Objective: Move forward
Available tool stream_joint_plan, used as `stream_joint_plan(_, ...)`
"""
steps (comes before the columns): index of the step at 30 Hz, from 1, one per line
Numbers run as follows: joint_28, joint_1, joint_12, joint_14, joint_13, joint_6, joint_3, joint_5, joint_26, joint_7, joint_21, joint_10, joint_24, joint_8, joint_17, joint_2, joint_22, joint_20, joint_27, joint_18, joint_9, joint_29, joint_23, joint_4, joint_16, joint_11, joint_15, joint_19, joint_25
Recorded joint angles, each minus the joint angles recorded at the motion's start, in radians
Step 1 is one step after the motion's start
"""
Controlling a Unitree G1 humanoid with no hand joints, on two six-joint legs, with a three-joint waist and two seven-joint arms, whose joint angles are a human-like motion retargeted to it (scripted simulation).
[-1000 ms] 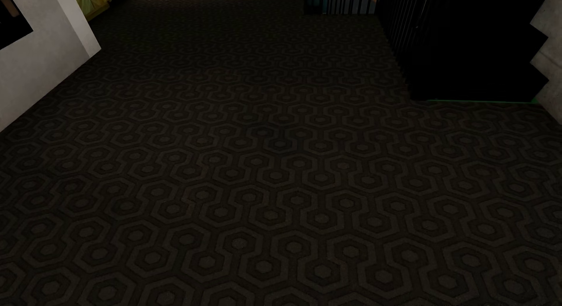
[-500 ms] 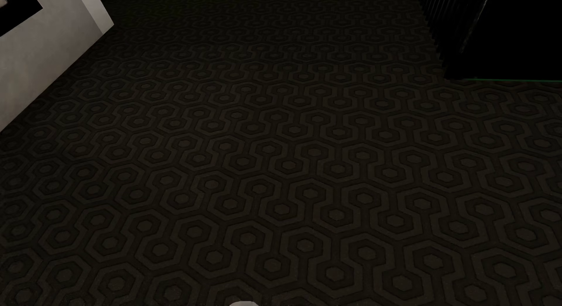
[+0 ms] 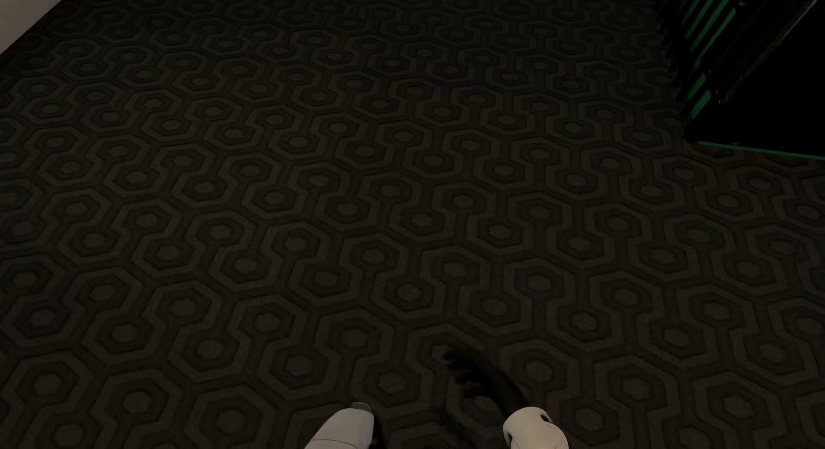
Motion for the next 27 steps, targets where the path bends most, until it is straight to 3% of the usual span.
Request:
stream_joint_plan(2,0.0,0.159,-0.032,-0.066,0.019,-0.009,-0.031,0.004,0.0,0.0,0.08,-0.029,0.0,0.0,-0.021,-0.227,-0.117,-0.007,0.0,0.0,0.01,0.0,0.104,-0.017,0.015,0.365,-0.142,0.0,0.0)
stream_joint_plan(4,0.0,0.325,-0.046,-0.114,0.082,0.004,-0.088,0.011,0.0,0.0,0.089,-0.105,0.0,0.0,-0.032,-0.431,-0.274,0.009,0.0,0.0,0.0,0.0,0.197,-0.028,0.015,0.41,-0.18,0.0,0.0)
stream_joint_plan(8,0.0,0.663,-0.084,-0.233,0.261,0.039,-0.198,0.024,0.0,0.0,-0.023,-0.244,0.0,0.0,-0.044,-0.584,-0.539,0.057,0.0,0.0,-0.009,0.0,0.353,-0.039,-0.003,-0.212,0.0,0.0,0.0)
stream_joint_plan(9,0.0,0.747,-0.095,-0.263,0.301,0.031,-0.218,0.019,0.0,0.0,-0.062,-0.269,0.0,0.0,-0.036,-0.574,-0.589,0.068,0.0,0.0,-0.01,0.0,0.388,-0.047,-0.001,-0.388,-0.055,0.0,0.0)
stream_joint_plan(11,0.0,0.903,-0.104,-0.311,0.368,0.011,-0.253,0.004,0.0,0.0,-0.129,-0.298,0.0,0.0,-0.017,-0.544,-0.665,0.094,0.0,0.0,-0.018,0.0,0.445,-0.053,0.001,-0.577,-0.39,0.0,0.0)
stream_joint_plan(12,0.0,0.952,-0.104,-0.31,0.394,0.009,-0.277,0.001,0.0,0.0,-0.159,-0.292,0.0,0.0,-0.008,-0.549,-0.684,0.104,0.0,0.0,-0.03,0.0,0.466,-0.044,-0.001,-0.564,-0.488,0.0,0.0)
stream_joint_plan(13,0.0,0.988,-0.096,-0.275,0.419,0.014,-0.307,-0.001,0.0,0.0,-0.18,-0.271,0.0,0.0,-0.001,-0.565,-0.685,0.107,0.0,0.0,-0.044,0.0,0.485,-0.025,-0.006,-0.554,-0.498,0.0,0.0)
stream_joint_plan(14,0.0,1.006,-0.08,-0.188,0.441,0.024,-0.337,-0.001,0.0,0.0,-0.201,-0.227,0.0,0.0,0.007,-0.584,-0.669,0.101,0.0,0.0,-0.063,0.0,0.503,0.006,-0.012,-0.535,-0.438,0.0,0.0)
stream_joint_plan(16,0.0,0.934,-0.046,0.144,0.457,0.052,-0.333,0.02,0.0,0.0,-0.201,0.03,0.0,0.0,0.021,-0.648,-0.597,0.056,0.0,0.0,-0.086,0.0,0.552,0.077,-0.018,-0.46,0.016,0.0,0.0)
stream_joint_plan(17,0.0,0.847,-0.038,0.278,0.435,0.071,-0.309,0.037,0.0,0.0,-0.16,0.231,0.0,0.0,0.018,-0.633,-0.529,0.019,0.0,0.0,-0.066,0.0,0.582,0.099,-0.019,-0.373,0.1,0.0,0.0)
stream_joint_plan(18,0.0,0.735,-0.04,0.295,0.4,0.097,-0.282,0.059,0.0,0.0,-0.096,0.422,0.0,0.0,0.001,-0.587,-0.458,-0.026,0.0,0.0,-0.048,0.0,0.581,0.12,-0.021,-0.323,0.069,0.0,0.0)
stream_joint_plan(19,0.0,0.622,-0.037,0.204,0.369,0.111,-0.239,0.076,0.0,0.0,-0.04,0.578,0.0,0.0,-0.015,-0.529,-0.398,-0.06,0.0,0.0,-0.041,0.0,0.549,0.12,-0.024,-0.301,0.021,0.0,0.0)
stream_joint_plan(21,0.0,0.421,0.019,0.062,0.314,0.115,-0.173,0.091,0.0,0.0,-0.033,0.639,0.0,0.0,-0.026,-0.378,-0.307,-0.08,0.0,0.0,-0.032,0.0,0.448,0.106,-0.023,-0.312,-0.07,0.0,0.0)
stream_joint_plan(25,0.0,0.195,0.125,0.074,0.184,0.107,-0.087,0.103,0.0,0.0,-0.142,0.123,0.0,0.0,-0.013,-0.074,-0.088,0.004,0.0,0.0,-0.028,0.0,0.227,0.114,-0.037,-0.412,-0.233,0.0,0.0)
stream_joint_plan(27,0.0,0.154,0.144,0.014,0.12,0.107,-0.069,0.106,0.0,0.0,-0.17,-0.171,0.0,0.0,-0.013,0.034,-0.008,0.058,0.0,0.0,-0.034,0.0,0.109,0.11,-0.028,-0.432,-0.305,0.0,0.0)
